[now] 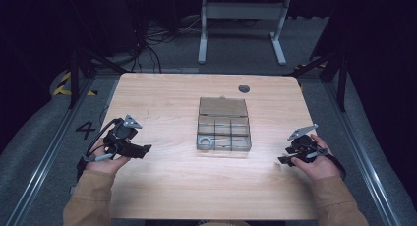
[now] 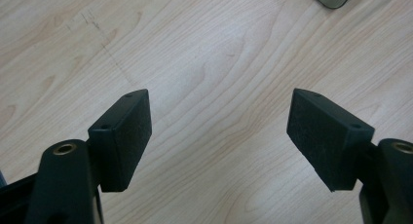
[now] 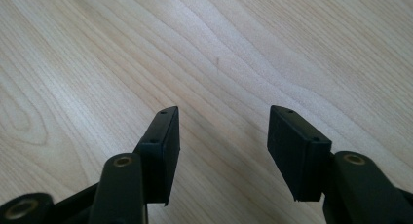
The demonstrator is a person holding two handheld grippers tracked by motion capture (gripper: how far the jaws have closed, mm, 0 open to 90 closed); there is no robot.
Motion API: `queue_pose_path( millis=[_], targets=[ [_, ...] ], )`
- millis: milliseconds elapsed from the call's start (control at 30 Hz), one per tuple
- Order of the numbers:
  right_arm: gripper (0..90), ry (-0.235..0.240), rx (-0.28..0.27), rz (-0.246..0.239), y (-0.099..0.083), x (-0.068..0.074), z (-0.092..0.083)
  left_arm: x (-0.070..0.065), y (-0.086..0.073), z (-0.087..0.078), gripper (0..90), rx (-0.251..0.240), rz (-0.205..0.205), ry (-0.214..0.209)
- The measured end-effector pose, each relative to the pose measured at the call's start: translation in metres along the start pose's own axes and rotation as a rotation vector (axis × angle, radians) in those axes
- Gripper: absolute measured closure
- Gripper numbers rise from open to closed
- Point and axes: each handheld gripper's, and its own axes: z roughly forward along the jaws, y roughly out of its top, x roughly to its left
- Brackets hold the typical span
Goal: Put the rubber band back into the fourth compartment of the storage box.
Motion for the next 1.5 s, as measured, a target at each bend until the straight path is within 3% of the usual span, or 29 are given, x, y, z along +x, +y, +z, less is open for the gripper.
queue_pose_path(
  millis=[333, 533, 700, 767, 867, 1000, 1100, 1500],
  targets=[
    [46.5, 0.005, -0.004, -0.003, 0.002, -0.001, 0.001, 0.0, -0.025, 0.022, 27.7, -0.004, -0.058, -0.069],
    [46.5, 0.006, -0.003, -0.003, 0.001, -0.002, 0.002, -0.003, -0.04, 0.037, 28.7, -0.053, -0.106, -0.126],
    [46.5, 0.006, 0.001, 0.0, 0.0, -0.002, 0.003, -0.009, -0.046, 0.047, 27.9, -0.066, -0.093, -0.096],
    [46.5, 0.008, 0.002, -0.001, 0.0, -0.001, 0.004, -0.01, -0.045, 0.048, 28.2, -0.074, -0.095, -0.114],
    [46.5, 0.011, 0.008, -0.003, -0.001, -0.001, 0.006, -0.014, -0.043, 0.052, 28.2, -0.056, -0.086, -0.123],
    [46.4, 0.015, 0.011, 0.002, -0.003, -0.002, 0.007, -0.016, -0.04, 0.059, 28.4, 0.016, -0.091, -0.149],
    [46.4, 0.014, 0.01, 0.004, -0.002, -0.001, 0.006, -0.018, -0.04, 0.062, 27.5, 0.046, -0.08, -0.137],
    [46.1, 0.013, 0.007, 0.003, -0.003, -0.001, 0.006, -0.017, -0.039, 0.063, 27.0, 0.047, -0.081, -0.125]
  ],
)
